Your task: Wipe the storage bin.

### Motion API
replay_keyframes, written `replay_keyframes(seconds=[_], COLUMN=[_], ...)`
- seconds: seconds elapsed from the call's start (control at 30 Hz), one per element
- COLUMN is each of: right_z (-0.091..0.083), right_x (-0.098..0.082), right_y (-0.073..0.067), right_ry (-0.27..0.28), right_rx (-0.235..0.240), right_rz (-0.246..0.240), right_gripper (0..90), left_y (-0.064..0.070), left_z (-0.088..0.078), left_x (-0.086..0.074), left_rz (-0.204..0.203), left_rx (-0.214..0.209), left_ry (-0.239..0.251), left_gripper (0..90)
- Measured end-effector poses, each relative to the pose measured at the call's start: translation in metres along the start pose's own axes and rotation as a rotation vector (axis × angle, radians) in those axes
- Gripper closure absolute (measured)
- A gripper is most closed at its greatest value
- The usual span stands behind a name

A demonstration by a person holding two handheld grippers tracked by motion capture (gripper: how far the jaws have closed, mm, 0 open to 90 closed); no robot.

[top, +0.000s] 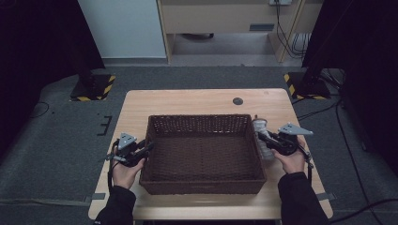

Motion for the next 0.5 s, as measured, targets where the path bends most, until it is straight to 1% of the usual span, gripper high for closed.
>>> replay_keyframes(seconds=[0.07,0.1,0.17,0.27,0.33,0.47,0.5], right_z=[-0.011,-0.014,-0.014,-0.007,-0.001,0.016,0.019], right_x=[0.004,0.003,-0.002,-0.009,-0.016,-0.029,-0.032], right_y=[-0.005,-0.008,-0.012,-0.012,-0.012,-0.01,-0.01], right_ry=[0.028,0.027,0.004,-0.023,-0.057,-0.15,-0.165], right_rx=[0.016,0.018,0.023,0.024,0.023,0.009,0.008], right_rz=[-0.014,-0.028,-0.049,-0.036,-0.033,-0.045,-0.044], right_gripper=[73.9,73.9,73.9,73.9,73.9,73.8,73.8], left_y=[0.0,0.0,0.0,0.0,0.0,0.0,0.0], left_z=[0.0,0.0,0.0,0.0,0.0,0.0,0.0], left_x=[0.0,0.0,0.0,0.0,0.0,0.0,0.0], left_rz=[-0.001,-0.002,-0.002,-0.004,-0.007,-0.005,-0.005], left_rx=[0.0,0.0,0.001,0.0,-0.001,0.001,0.001], left_ry=[0.0,0.0,0.001,0.001,0.001,0.001,0.0], left_gripper=[64.5,64.6,64.5,64.3,64.3,64.4,64.5])
Point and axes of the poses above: each handheld gripper's, and its own axes: z roughly forward along the jaws, x roughly out of its top, y roughly to its right, the point moved 1 cm from there along z, roughly forward along the jaws, and after that the axes turned 3 degrees about -y, right-handed, at the moved point
